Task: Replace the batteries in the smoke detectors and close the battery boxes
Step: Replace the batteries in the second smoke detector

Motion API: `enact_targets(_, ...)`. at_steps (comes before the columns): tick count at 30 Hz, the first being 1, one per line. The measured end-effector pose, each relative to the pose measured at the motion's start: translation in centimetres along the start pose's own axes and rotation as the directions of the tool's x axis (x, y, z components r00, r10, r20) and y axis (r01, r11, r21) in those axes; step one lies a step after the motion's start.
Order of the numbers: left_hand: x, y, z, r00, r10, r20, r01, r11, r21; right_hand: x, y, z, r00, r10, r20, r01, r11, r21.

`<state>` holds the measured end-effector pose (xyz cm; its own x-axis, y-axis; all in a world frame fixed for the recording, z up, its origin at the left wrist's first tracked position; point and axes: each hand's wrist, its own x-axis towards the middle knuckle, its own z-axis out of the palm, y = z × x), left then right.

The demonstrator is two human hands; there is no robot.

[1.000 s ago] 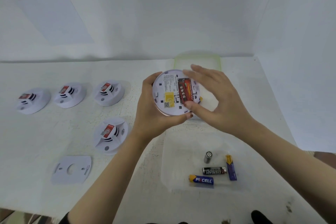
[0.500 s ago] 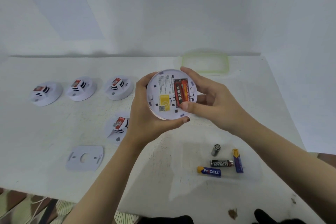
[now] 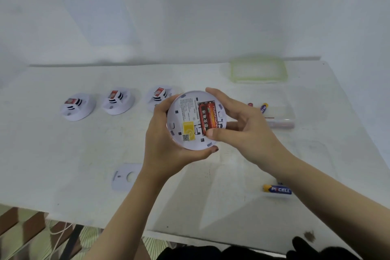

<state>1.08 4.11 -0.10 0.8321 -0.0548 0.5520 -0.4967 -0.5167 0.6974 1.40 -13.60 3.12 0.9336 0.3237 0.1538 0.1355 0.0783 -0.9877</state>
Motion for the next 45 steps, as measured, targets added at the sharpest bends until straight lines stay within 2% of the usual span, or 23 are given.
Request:
enact_targets(11,-2.2,-2.3,-7.5,0.998,-0.058,-0.03,0.06,0.996,0.07,1.1,0.8,8.1,0.999,0.029,0.021,-0.028,0.999,-0.038)
enact_targets(16,-3.2,-4.3,-10.5,0.996,-0.086,0.019,0.083,0.991,0.1,1.8,1.7,11.2,0.997,0.059,0.048,-0.055,0.995,-0.084)
enact_targets(22,-5.2,-6.7,-13.6,0.99,-0.127,0.066,0.121,0.988,0.096,1.9,3.0,14.9,0.985,0.152,0.076,-0.151,0.988,-0.027)
enact_targets(25,-6.1,-7.9,-15.0,0.984,-0.175,0.006,0.174,0.981,0.082,1.2,4.1,16.5,0.983,0.186,-0.001,-0.185,0.981,-0.05)
enact_targets(27,-6.7,-8.9,-16.1,0.977,-0.21,-0.036,0.212,0.974,0.074,0.8,4.9,17.2,0.987,0.154,-0.049,-0.161,0.971,-0.178)
enact_targets(29,-7.0,-9.7,-17.0,0.971,-0.232,-0.059,0.236,0.97,0.066,0.4,5.6,17.5,0.991,0.134,-0.031,-0.135,0.908,-0.397)
enact_targets(30,-7.1,-10.1,-17.5,0.969,-0.239,-0.059,0.243,0.968,0.065,0.2,5.9,17.6,0.99,0.14,0.016,-0.111,0.844,-0.525)
enact_targets(33,-7.6,-10.9,-18.4,0.964,-0.262,-0.039,0.264,0.962,0.07,-0.3,6.9,17.9,0.953,0.26,0.157,-0.019,0.566,-0.824)
enact_targets(35,-8.0,-11.4,-18.7,0.96,-0.279,-0.018,0.28,0.957,0.071,-0.5,7.0,18.3,0.953,0.259,0.157,0.022,0.458,-0.889)
enact_targets(37,-8.3,-11.9,-18.8,0.955,-0.296,0.006,0.295,0.954,0.063,-0.4,6.8,18.4,0.965,0.209,0.157,0.065,0.388,-0.92)
enact_targets(40,-8.6,-12.4,-18.9,0.95,-0.31,0.038,0.308,0.95,0.045,-0.1,6.4,18.0,0.956,0.214,0.2,0.128,0.307,-0.943)
enact_targets(42,-8.6,-12.6,-19.0,0.949,-0.309,0.067,0.307,0.951,0.041,-0.1,6.4,17.8,0.956,0.2,0.214,0.154,0.278,-0.948)
enact_targets(45,-8.6,-12.9,-18.9,0.947,-0.306,0.099,0.306,0.952,0.023,-0.5,6.9,17.5,0.971,0.102,0.215,0.177,0.292,-0.94)
